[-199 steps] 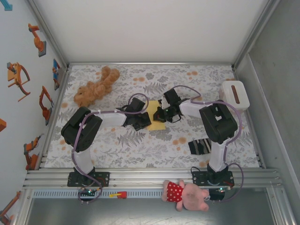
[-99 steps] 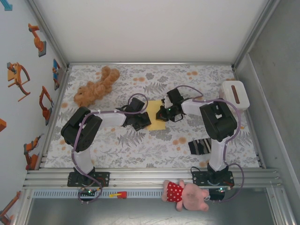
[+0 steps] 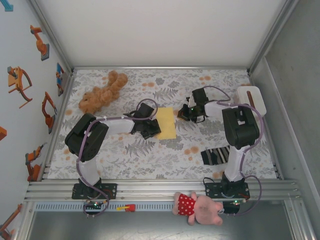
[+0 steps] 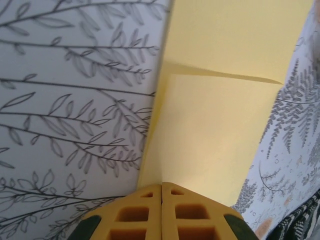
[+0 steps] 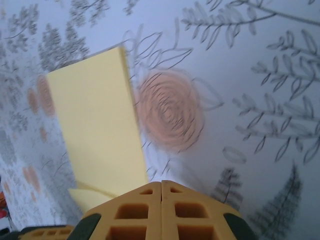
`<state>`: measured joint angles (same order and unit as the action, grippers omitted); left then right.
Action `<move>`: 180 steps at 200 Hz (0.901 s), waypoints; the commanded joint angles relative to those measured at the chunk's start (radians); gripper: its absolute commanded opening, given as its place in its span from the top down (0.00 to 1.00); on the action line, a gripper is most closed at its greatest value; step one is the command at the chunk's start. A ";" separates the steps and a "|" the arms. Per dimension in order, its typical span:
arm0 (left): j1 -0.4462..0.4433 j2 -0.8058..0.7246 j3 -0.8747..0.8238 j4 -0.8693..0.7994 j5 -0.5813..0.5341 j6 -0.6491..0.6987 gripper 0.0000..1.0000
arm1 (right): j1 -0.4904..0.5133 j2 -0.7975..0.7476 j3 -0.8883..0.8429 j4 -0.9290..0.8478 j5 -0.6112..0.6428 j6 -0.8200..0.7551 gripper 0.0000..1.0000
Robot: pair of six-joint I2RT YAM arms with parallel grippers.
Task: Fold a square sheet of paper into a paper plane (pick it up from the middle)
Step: Fold the triangle a second time at the center of the table, then pick up the paper from the center of the table.
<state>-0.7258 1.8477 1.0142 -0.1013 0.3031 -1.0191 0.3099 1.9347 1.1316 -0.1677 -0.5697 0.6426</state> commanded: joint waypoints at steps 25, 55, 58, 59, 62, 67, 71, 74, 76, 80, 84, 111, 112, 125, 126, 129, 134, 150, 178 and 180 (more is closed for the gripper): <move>0.018 -0.059 0.070 -0.026 -0.007 0.060 0.82 | 0.030 -0.152 -0.118 0.020 -0.012 0.095 0.89; 0.046 -0.022 0.077 0.000 0.011 0.055 0.79 | 0.075 -0.161 -0.172 0.094 -0.037 0.205 0.74; 0.048 -0.018 0.079 0.003 0.014 0.054 0.79 | 0.078 -0.160 -0.176 0.108 -0.043 0.216 0.73; 0.048 -0.016 0.080 0.005 0.015 0.054 0.79 | 0.079 -0.158 -0.177 0.113 -0.045 0.219 0.73; 0.050 -0.015 0.083 0.008 0.017 0.053 0.79 | 0.083 -0.156 -0.180 0.122 -0.048 0.230 0.72; 0.051 -0.006 0.087 0.012 0.018 0.053 0.79 | 0.089 -0.154 -0.183 0.135 -0.051 0.243 0.68; 0.052 0.001 0.091 0.012 0.018 0.054 0.79 | 0.093 -0.150 -0.184 0.140 -0.050 0.251 0.66; 0.054 0.007 0.094 0.012 0.018 0.054 0.79 | 0.094 -0.148 -0.185 0.143 -0.048 0.257 0.65; 0.056 0.009 0.096 0.012 0.019 0.053 0.79 | 0.096 -0.146 -0.185 0.146 -0.048 0.260 0.65; 0.057 0.016 0.099 0.013 0.021 0.054 0.79 | 0.100 -0.141 -0.184 0.150 -0.048 0.265 0.65; 0.058 0.021 0.102 0.015 0.022 0.053 0.79 | 0.103 -0.138 -0.184 0.154 -0.048 0.269 0.65; 0.069 0.053 0.101 0.037 0.026 0.036 0.79 | 0.114 -0.120 -0.181 0.169 -0.043 0.298 0.66; 0.070 0.053 0.101 0.037 0.025 0.036 0.79 | 0.115 -0.119 -0.181 0.169 -0.043 0.299 0.66; 0.074 0.062 0.102 0.031 0.021 0.034 0.79 | 0.119 -0.113 -0.183 0.178 -0.038 0.314 0.69; 0.075 0.062 0.102 0.031 0.021 0.033 0.79 | 0.119 -0.113 -0.184 0.178 -0.037 0.316 0.69; 0.074 0.065 0.100 0.031 0.019 0.032 0.79 | 0.120 -0.111 -0.184 0.177 -0.035 0.320 0.70; 0.076 0.067 0.098 0.030 0.018 0.028 0.79 | 0.120 -0.109 -0.186 0.180 -0.032 0.326 0.70; 0.079 0.076 0.090 0.032 0.013 0.016 0.79 | 0.120 -0.103 -0.187 0.193 -0.025 0.342 0.70; 0.084 0.090 0.077 0.030 0.014 -0.005 0.79 | 0.121 -0.083 -0.178 0.198 -0.022 0.353 0.69; 0.085 0.090 0.075 0.031 0.014 -0.007 0.79 | 0.121 -0.080 -0.176 0.199 -0.023 0.353 0.69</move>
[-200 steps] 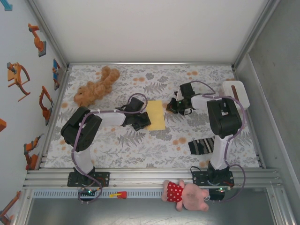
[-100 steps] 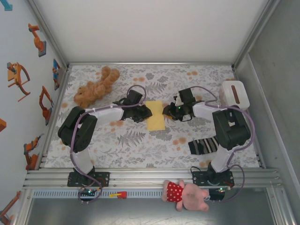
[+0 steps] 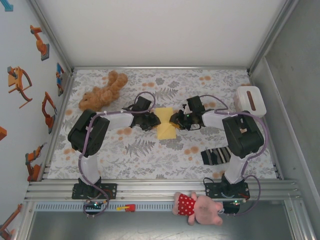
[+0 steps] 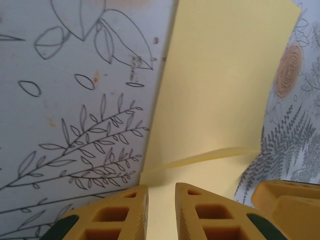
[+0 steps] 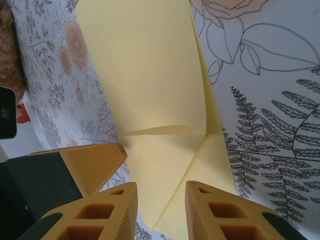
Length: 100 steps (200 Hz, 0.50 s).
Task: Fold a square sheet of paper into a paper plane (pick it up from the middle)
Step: Pick up the paper from the center of the table.
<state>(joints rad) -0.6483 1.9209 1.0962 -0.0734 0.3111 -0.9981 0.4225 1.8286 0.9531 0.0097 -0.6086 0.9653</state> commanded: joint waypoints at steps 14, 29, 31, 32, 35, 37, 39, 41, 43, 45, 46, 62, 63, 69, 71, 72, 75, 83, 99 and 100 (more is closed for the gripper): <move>0.009 0.020 -0.015 0.002 0.004 -0.037 0.79 | 0.012 0.039 0.008 0.015 0.017 0.029 0.69; 0.012 0.024 -0.020 -0.002 0.002 -0.044 0.79 | 0.012 0.049 0.013 0.010 0.017 0.028 0.69; 0.013 0.023 -0.021 -0.002 0.004 -0.045 0.79 | 0.013 0.051 0.013 0.010 0.016 0.028 0.69; 0.013 0.024 -0.021 -0.002 0.004 -0.045 0.79 | 0.013 0.052 0.013 0.010 0.015 0.029 0.69; 0.013 0.025 -0.023 -0.001 0.004 -0.045 0.79 | 0.013 0.055 0.014 0.010 0.013 0.029 0.69; 0.014 0.027 -0.023 0.001 0.004 -0.045 0.79 | 0.013 0.057 0.015 0.012 0.011 0.028 0.69; 0.015 0.027 -0.023 0.001 0.004 -0.046 0.79 | 0.014 0.059 0.017 0.012 0.009 0.027 0.69; 0.014 0.028 -0.023 0.001 0.004 -0.045 0.79 | 0.013 0.061 0.017 0.012 0.008 0.026 0.69; 0.014 0.027 -0.022 0.000 0.005 -0.045 0.79 | 0.015 0.062 0.019 0.013 0.005 0.026 0.70; 0.014 0.028 -0.023 -0.001 0.005 -0.046 0.79 | 0.015 0.064 0.021 0.012 0.003 0.026 0.70; 0.014 0.029 -0.024 -0.001 0.006 -0.046 0.79 | 0.015 0.065 0.022 0.012 0.002 0.026 0.70; 0.014 0.034 -0.023 0.003 0.013 -0.049 0.79 | 0.021 0.076 0.030 0.022 -0.013 0.022 0.73; 0.014 0.034 -0.023 0.003 0.014 -0.048 0.79 | 0.021 0.076 0.030 0.022 -0.015 0.021 0.73; 0.014 0.035 -0.023 0.004 0.015 -0.050 0.79 | 0.023 0.079 0.033 0.026 -0.018 0.021 0.74; 0.014 0.035 -0.023 0.005 0.015 -0.051 0.79 | 0.025 0.080 0.033 0.027 -0.018 0.020 0.74; 0.013 0.035 -0.023 0.005 0.015 -0.050 0.79 | 0.025 0.080 0.034 0.028 -0.018 0.021 0.75; 0.014 0.036 -0.024 0.004 0.016 -0.050 0.80 | 0.027 0.081 0.034 0.029 -0.020 0.021 0.75; 0.015 0.037 -0.023 0.006 0.016 -0.051 0.79 | 0.031 0.083 0.036 0.033 -0.025 0.021 0.76; 0.014 0.035 -0.024 0.006 0.018 -0.050 0.80 | 0.033 0.090 0.038 0.048 -0.032 0.022 0.79; 0.013 0.035 -0.024 0.007 0.018 -0.050 0.80 | 0.034 0.090 0.038 0.048 -0.032 0.022 0.79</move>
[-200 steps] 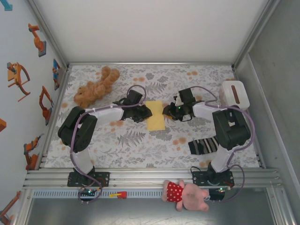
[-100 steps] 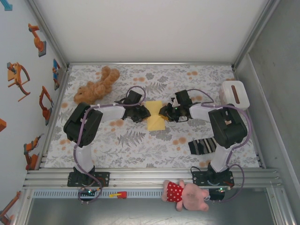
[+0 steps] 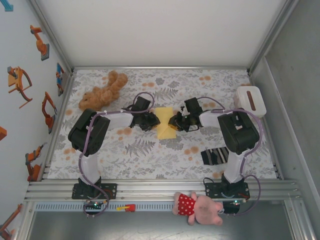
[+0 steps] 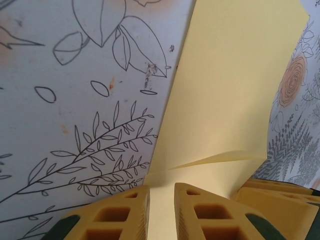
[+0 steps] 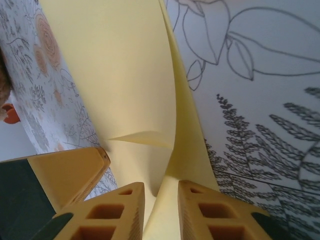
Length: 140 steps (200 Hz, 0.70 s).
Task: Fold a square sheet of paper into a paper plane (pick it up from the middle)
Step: Pick up the paper from the center of the table.
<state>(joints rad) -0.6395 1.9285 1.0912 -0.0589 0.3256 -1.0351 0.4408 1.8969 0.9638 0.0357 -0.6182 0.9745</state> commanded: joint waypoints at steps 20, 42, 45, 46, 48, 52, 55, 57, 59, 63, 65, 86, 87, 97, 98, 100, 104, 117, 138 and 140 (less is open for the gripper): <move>0.005 0.026 -0.019 -0.008 0.006 -0.013 0.79 | 0.018 0.028 0.026 0.040 -0.030 0.015 0.81; 0.006 0.020 -0.022 0.001 0.012 -0.016 0.80 | 0.022 0.031 0.023 0.067 -0.036 0.016 0.85; 0.005 0.018 -0.022 0.002 0.013 -0.016 0.79 | 0.022 0.031 0.021 0.072 -0.037 0.016 0.86; 0.005 0.017 -0.022 0.004 0.013 -0.016 0.80 | 0.021 0.031 0.022 0.073 -0.037 0.016 0.86; 0.006 0.016 -0.023 0.004 0.015 -0.016 0.79 | 0.021 0.031 0.022 0.076 -0.037 0.016 0.86; 0.006 0.013 -0.023 0.006 0.018 -0.016 0.79 | 0.021 0.030 0.021 0.082 -0.037 0.016 0.88; 0.006 0.010 -0.024 0.008 0.019 -0.018 0.80 | 0.021 0.029 0.020 0.087 -0.037 0.016 0.88; 0.006 0.008 -0.024 0.010 0.019 -0.017 0.79 | 0.022 0.027 0.018 0.091 -0.037 0.016 0.89; 0.007 0.007 -0.024 0.011 0.020 -0.017 0.80 | 0.021 0.027 0.018 0.095 -0.036 0.015 0.90; 0.008 -0.001 -0.025 0.013 0.023 -0.017 0.79 | 0.021 0.024 0.017 0.102 -0.035 0.014 0.92; 0.008 -0.006 -0.026 0.014 0.026 -0.017 0.79 | 0.021 0.022 0.015 0.105 -0.034 0.014 0.93; 0.022 -0.077 -0.044 0.026 0.025 -0.010 0.79 | 0.021 -0.010 0.013 0.122 -0.019 -0.009 1.00; 0.023 -0.081 -0.046 0.026 0.024 -0.010 0.79 | 0.022 -0.013 0.013 0.123 -0.019 -0.012 1.00; 0.032 -0.133 -0.063 0.035 0.021 -0.004 0.77 | 0.019 -0.041 0.011 0.129 -0.008 -0.027 1.00; 0.033 -0.139 -0.064 0.035 0.020 -0.004 0.77 | 0.020 -0.044 0.011 0.129 -0.008 -0.028 1.00; 0.035 -0.148 -0.068 0.037 0.019 -0.002 0.77 | 0.021 -0.050 0.010 0.131 -0.007 -0.032 1.00; 0.038 -0.172 -0.075 0.039 0.015 0.002 0.75 | 0.019 -0.061 0.012 0.135 -0.005 -0.039 1.00; 0.048 -0.244 -0.097 0.042 0.009 0.016 0.69 | 0.018 -0.097 0.014 0.146 -0.008 -0.051 1.00; 0.063 -0.354 -0.155 0.076 0.013 0.010 0.56 | 0.016 -0.153 0.027 0.191 -0.045 -0.044 1.00; 0.065 -0.363 -0.162 0.083 0.015 0.007 0.55 | 0.016 -0.157 0.029 0.195 -0.051 -0.042 1.00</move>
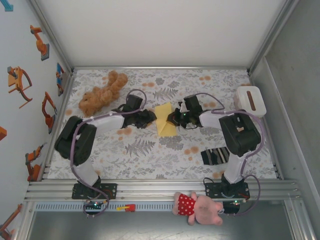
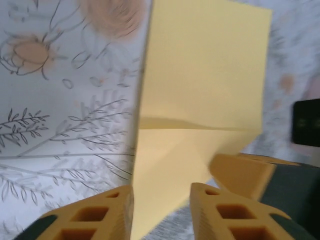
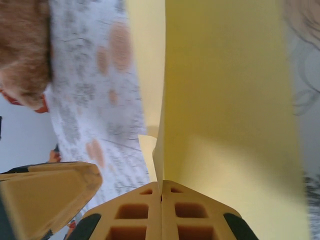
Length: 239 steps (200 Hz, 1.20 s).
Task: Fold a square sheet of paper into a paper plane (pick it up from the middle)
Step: Pick up the paper from the center of the table, then turn over the paper at the center of the table.
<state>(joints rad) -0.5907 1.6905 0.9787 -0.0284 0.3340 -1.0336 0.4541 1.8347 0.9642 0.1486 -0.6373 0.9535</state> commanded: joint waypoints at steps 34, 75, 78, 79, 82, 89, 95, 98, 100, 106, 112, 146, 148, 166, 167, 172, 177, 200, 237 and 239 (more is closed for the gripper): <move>0.028 -0.269 -0.184 0.267 0.062 -0.054 0.21 | -0.005 -0.163 0.057 0.208 -0.123 0.063 1.00; 0.027 -0.333 -0.240 0.441 0.113 -0.118 0.01 | -0.009 -0.173 0.089 0.388 -0.207 0.222 1.00; 0.027 -0.330 -0.240 0.451 0.120 -0.122 0.01 | -0.009 -0.171 0.089 0.407 -0.214 0.235 1.00; 0.027 -0.329 -0.241 0.457 0.122 -0.125 0.01 | -0.009 -0.170 0.089 0.410 -0.215 0.240 1.00; 0.026 -0.327 -0.242 0.469 0.129 -0.132 0.01 | -0.009 -0.167 0.090 0.428 -0.221 0.254 1.00; 0.027 -0.320 -0.244 0.504 0.147 -0.144 0.00 | -0.009 -0.163 0.087 0.459 -0.230 0.281 1.00; 0.027 -0.314 -0.245 0.535 0.159 -0.153 0.00 | -0.009 -0.159 0.086 0.478 -0.234 0.296 1.00; 0.026 -0.311 -0.245 0.550 0.165 -0.157 0.00 | -0.009 -0.158 0.085 0.484 -0.237 0.303 1.00; 0.025 -0.309 -0.245 0.562 0.170 -0.159 0.00 | -0.009 -0.157 0.085 0.486 -0.238 0.306 1.00; 0.026 -0.302 -0.245 0.586 0.179 -0.164 0.01 | -0.009 -0.156 0.084 0.492 -0.240 0.306 1.00; 0.027 -0.298 -0.242 0.605 0.187 -0.165 0.01 | -0.009 -0.156 0.082 0.493 -0.244 0.307 1.00; 0.028 -0.279 -0.221 0.606 0.188 -0.140 0.12 | -0.010 -0.161 0.068 0.493 -0.252 0.306 1.00; 0.028 -0.278 -0.220 0.606 0.190 -0.140 0.13 | -0.011 -0.161 0.067 0.493 -0.252 0.306 1.00; 0.030 -0.272 -0.213 0.612 0.196 -0.138 0.21 | -0.013 -0.161 0.059 0.494 -0.257 0.326 1.00; 0.029 -0.272 -0.213 0.612 0.196 -0.138 0.21 | -0.013 -0.161 0.059 0.493 -0.256 0.326 1.00; 0.030 -0.272 -0.213 0.614 0.195 -0.138 0.24 | -0.015 -0.161 0.056 0.493 -0.255 0.325 1.00; 0.031 -0.271 -0.213 0.616 0.197 -0.136 0.27 | -0.018 -0.163 0.055 0.494 -0.255 0.325 1.00; 0.031 -0.274 -0.218 0.644 0.210 -0.123 0.37 | -0.023 -0.160 0.050 0.494 -0.260 0.326 1.00; 0.031 -0.281 -0.225 0.664 0.209 -0.121 0.50 | -0.033 -0.158 0.038 0.488 -0.266 0.327 1.00; 0.032 -0.280 -0.225 0.666 0.209 -0.120 0.51 | -0.034 -0.158 0.037 0.489 -0.267 0.327 1.00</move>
<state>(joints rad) -0.5621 1.4151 0.7376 0.5858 0.5217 -1.1732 0.4313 1.6772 1.0199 0.6094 -0.8791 1.2690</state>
